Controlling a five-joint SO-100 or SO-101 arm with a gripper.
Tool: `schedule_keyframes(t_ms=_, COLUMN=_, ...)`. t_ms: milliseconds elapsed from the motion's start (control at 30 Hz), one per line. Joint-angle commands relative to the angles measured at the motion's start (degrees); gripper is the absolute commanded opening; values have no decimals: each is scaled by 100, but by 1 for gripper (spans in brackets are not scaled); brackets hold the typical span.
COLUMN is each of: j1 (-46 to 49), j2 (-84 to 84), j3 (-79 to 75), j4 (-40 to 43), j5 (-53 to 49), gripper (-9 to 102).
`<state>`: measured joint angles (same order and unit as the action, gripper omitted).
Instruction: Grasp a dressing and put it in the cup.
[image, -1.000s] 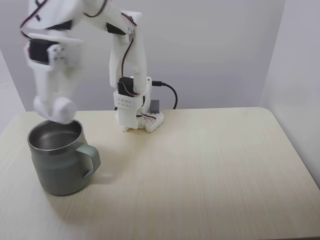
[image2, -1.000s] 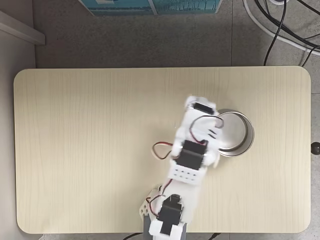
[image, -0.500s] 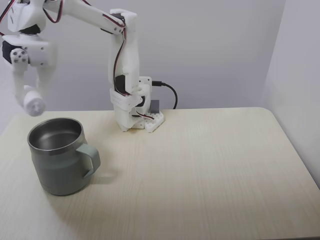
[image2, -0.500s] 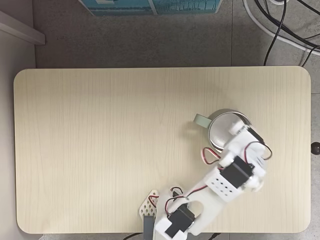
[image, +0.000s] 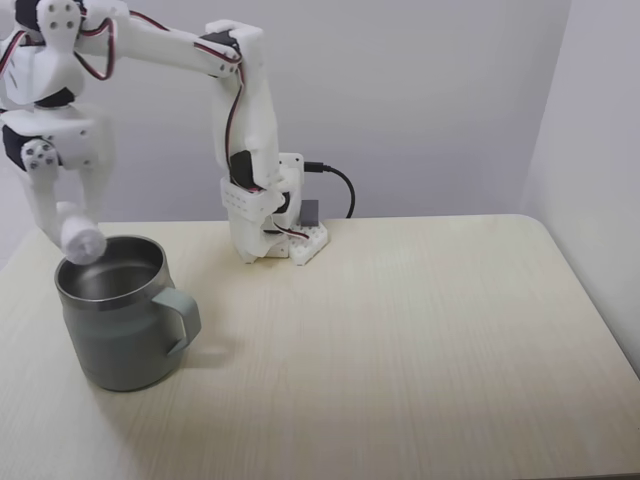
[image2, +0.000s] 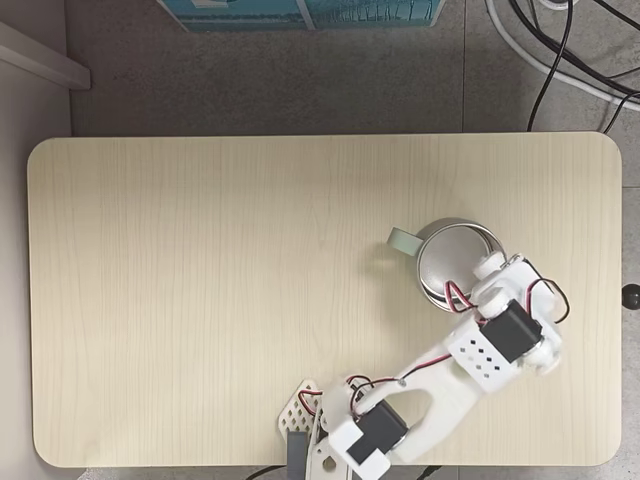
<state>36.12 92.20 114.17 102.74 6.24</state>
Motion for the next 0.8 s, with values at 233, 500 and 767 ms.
schedule_keyframes(t_ms=233, j1=-264, j2=-308, j3=-290, j4=79, j5=88, gripper=0)
schedule_keyframes(t_ms=500, j1=-264, j2=-712, j3=-703, j4=-26, j5=26, gripper=15)
schedule_keyframes(t_ms=767, j1=-334, j2=-1002, j3=-923, j4=-88, j5=44, gripper=17)
